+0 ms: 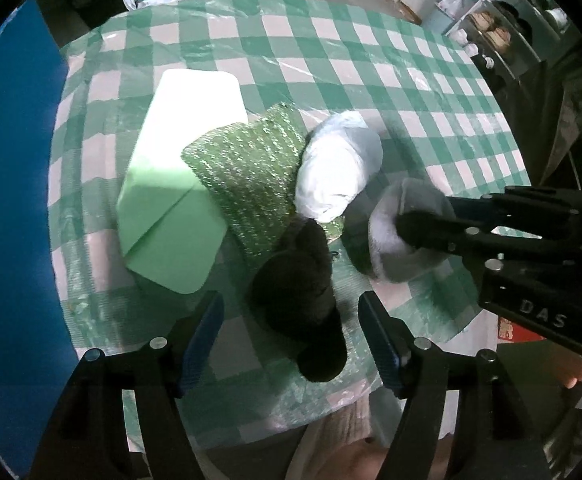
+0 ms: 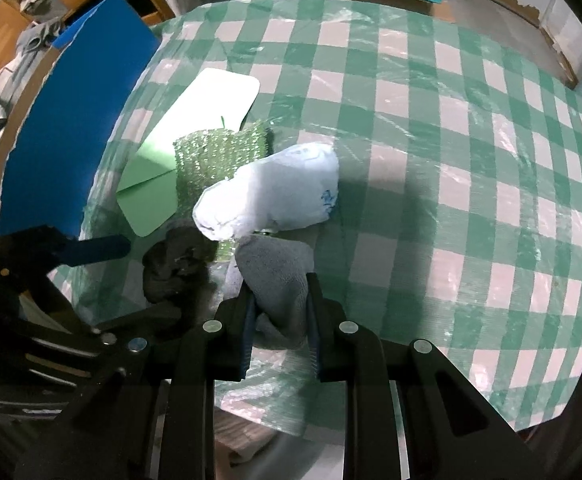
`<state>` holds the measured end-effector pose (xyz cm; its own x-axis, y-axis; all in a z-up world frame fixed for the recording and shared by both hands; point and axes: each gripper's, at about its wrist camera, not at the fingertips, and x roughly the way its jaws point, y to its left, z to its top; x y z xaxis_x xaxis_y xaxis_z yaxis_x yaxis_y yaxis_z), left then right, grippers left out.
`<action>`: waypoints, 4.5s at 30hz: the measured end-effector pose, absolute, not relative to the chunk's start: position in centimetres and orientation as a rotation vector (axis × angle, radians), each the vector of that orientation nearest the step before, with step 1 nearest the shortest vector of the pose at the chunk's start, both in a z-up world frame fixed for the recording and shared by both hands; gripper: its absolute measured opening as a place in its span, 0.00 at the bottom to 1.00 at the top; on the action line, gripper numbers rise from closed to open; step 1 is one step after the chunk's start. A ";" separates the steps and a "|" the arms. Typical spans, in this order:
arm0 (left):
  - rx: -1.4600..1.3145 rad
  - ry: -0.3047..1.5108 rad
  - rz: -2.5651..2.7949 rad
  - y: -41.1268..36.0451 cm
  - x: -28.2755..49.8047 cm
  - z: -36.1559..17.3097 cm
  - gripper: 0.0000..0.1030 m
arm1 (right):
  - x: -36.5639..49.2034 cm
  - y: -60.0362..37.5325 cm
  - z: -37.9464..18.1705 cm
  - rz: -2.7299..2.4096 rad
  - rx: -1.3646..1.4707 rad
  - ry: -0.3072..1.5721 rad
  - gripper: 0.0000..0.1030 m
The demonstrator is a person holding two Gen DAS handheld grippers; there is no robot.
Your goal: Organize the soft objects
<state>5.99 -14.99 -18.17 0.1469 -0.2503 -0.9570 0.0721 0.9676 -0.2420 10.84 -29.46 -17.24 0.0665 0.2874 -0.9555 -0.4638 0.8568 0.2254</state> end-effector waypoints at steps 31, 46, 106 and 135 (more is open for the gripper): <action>-0.114 1.346 -0.270 -14.3 5.9 -15.2 0.38 | 11.1 -30.2 -13.5 0.562 -0.156 1.318 0.20; -0.080 1.214 -0.226 -12.2 6.4 -11.2 0.38 | 11.1 -28.6 -9.6 0.568 -0.144 1.227 0.20; -0.174 0.994 -0.093 0.2 4.5 -2.5 0.38 | 10.5 -15.4 -1.3 0.769 -0.208 1.093 0.20; -0.262 1.048 0.033 9.1 2.8 -5.4 0.38 | 9.9 -5.4 -4.9 0.864 -0.290 1.205 0.20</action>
<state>2.83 9.07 -5.39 0.5018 -0.0973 -0.8595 -0.1512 0.9685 -0.1979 9.89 -5.36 -4.88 0.0942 0.4268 -0.8994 -0.7148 0.6578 0.2373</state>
